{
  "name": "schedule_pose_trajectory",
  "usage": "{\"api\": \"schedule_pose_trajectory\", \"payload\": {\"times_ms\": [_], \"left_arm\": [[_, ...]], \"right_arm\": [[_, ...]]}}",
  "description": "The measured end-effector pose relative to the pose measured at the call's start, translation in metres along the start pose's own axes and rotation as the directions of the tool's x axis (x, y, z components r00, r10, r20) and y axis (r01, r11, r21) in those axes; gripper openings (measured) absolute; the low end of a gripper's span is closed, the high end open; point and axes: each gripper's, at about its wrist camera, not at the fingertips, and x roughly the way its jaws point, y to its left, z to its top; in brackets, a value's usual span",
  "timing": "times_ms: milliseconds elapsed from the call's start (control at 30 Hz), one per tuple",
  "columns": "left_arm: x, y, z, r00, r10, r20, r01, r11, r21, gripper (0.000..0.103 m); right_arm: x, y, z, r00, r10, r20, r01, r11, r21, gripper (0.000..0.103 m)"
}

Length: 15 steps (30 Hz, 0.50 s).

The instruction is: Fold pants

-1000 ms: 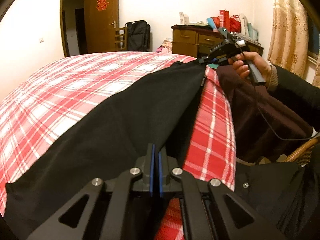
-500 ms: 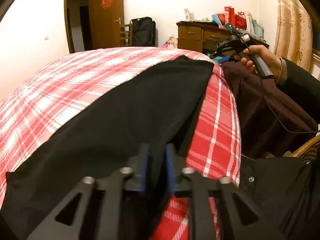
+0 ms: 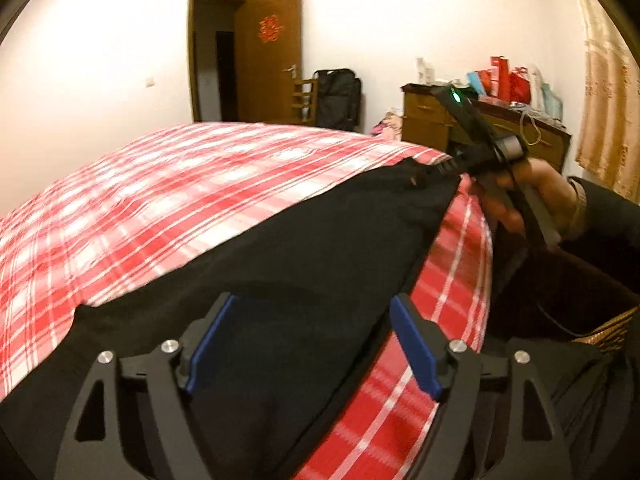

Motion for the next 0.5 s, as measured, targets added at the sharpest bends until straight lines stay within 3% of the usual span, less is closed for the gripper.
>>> {"api": "schedule_pose_trajectory", "payload": {"times_ms": [67, 100, 167, 233, 400, 500], "left_arm": [[0.001, 0.007, -0.010, 1.000, 0.015, -0.027, -0.016, 1.000, -0.021, 0.081], [0.002, 0.009, -0.015, 0.999, 0.021, -0.037, -0.022, 0.999, -0.030, 0.081], [-0.002, 0.015, -0.024, 0.998, 0.040, -0.043, -0.042, 0.998, -0.050, 0.081], [-0.008, 0.020, -0.030, 0.998, 0.054, -0.038, -0.057, 0.996, -0.074, 0.081], [-0.015, 0.035, -0.030, 0.996, 0.086, -0.018, -0.088, 0.984, -0.153, 0.081], [-0.010, 0.041, -0.030, 0.994, 0.111, -0.020, -0.113, 0.977, -0.181, 0.081]], "right_arm": [[0.012, 0.007, -0.019, 0.998, -0.034, -0.062, 0.031, 0.998, -0.058, 0.050], [0.008, 0.012, -0.029, 0.998, -0.065, -0.025, 0.062, 0.990, -0.126, 0.051], [0.003, 0.021, -0.038, 0.994, -0.102, -0.033, 0.093, 0.975, -0.201, 0.051], [-0.004, 0.025, -0.038, 0.993, -0.111, -0.041, 0.101, 0.973, -0.208, 0.051], [-0.015, 0.062, -0.021, 0.999, 0.002, 0.040, 0.008, 0.967, -0.254, 0.051], [0.002, 0.099, -0.025, 0.998, 0.056, -0.004, -0.054, 0.941, -0.335, 0.051]]}}
